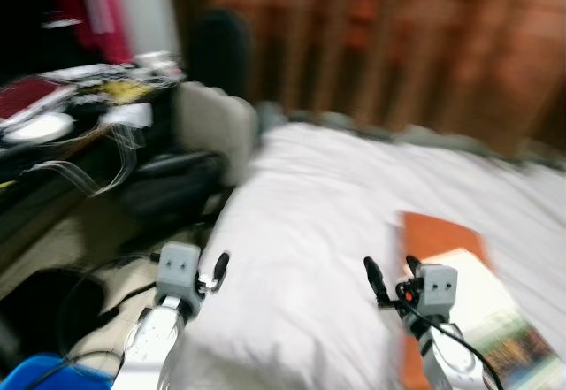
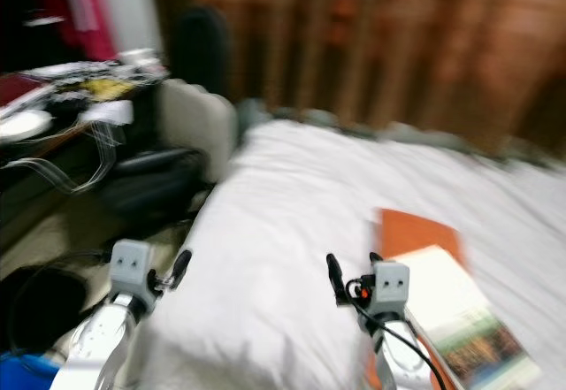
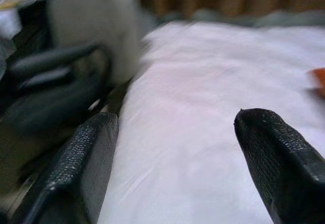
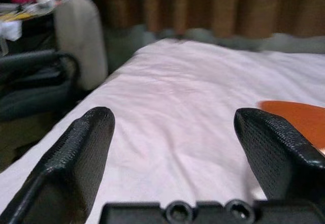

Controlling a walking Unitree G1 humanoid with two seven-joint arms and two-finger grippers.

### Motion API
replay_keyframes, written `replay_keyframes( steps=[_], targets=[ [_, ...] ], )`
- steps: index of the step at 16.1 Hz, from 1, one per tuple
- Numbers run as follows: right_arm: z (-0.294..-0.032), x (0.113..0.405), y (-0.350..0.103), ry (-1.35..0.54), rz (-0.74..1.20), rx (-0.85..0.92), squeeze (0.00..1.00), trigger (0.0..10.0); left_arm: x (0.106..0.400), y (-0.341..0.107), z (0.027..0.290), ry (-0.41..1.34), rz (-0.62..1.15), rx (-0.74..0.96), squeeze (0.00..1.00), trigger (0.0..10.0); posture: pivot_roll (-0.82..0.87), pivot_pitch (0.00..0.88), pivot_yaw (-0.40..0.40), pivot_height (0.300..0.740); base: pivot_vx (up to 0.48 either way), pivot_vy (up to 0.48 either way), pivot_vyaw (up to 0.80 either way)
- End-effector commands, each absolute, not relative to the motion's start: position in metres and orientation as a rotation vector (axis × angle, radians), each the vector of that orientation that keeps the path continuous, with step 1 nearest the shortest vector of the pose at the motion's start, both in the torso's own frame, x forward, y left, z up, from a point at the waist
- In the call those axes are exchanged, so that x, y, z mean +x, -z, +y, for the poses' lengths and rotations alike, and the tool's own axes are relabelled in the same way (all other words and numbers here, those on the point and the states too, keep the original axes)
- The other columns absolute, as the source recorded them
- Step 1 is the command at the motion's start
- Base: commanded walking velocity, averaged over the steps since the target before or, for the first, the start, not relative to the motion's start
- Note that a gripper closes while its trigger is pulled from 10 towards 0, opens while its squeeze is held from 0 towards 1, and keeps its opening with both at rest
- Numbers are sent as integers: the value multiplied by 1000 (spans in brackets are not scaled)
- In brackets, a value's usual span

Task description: Clean up the room

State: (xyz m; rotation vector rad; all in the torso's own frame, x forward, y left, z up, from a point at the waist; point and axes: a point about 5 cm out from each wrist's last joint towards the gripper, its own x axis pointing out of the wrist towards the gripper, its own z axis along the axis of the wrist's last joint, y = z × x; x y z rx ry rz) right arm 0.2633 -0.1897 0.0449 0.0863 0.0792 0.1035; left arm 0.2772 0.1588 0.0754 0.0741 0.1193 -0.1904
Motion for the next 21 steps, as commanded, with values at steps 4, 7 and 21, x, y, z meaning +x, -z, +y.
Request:
replay_keyframes(
  steps=[4, 7, 21],
  targets=[
    [-188, 272, -54, -128, 47, 75, 0, 10000, 278, -72, 155, 200, 114, 69, 0, 10000, 77, 0, -77, 740, 0, -188, -783],
    [-186, 274, -54, -141, 45, 72, 0, 10000, 279, -72, 154, 188, 101, 48, 0, 10000, 78, 0, -75, 740, 299, -371, 0],
    [-202, 300, -50, 14, 230, -12, 0, 10000, 241, -59, 151, 348, 151, 72, 0, 10000, 75, 0, -82, 740, 397, -263, -57]
  ],
)
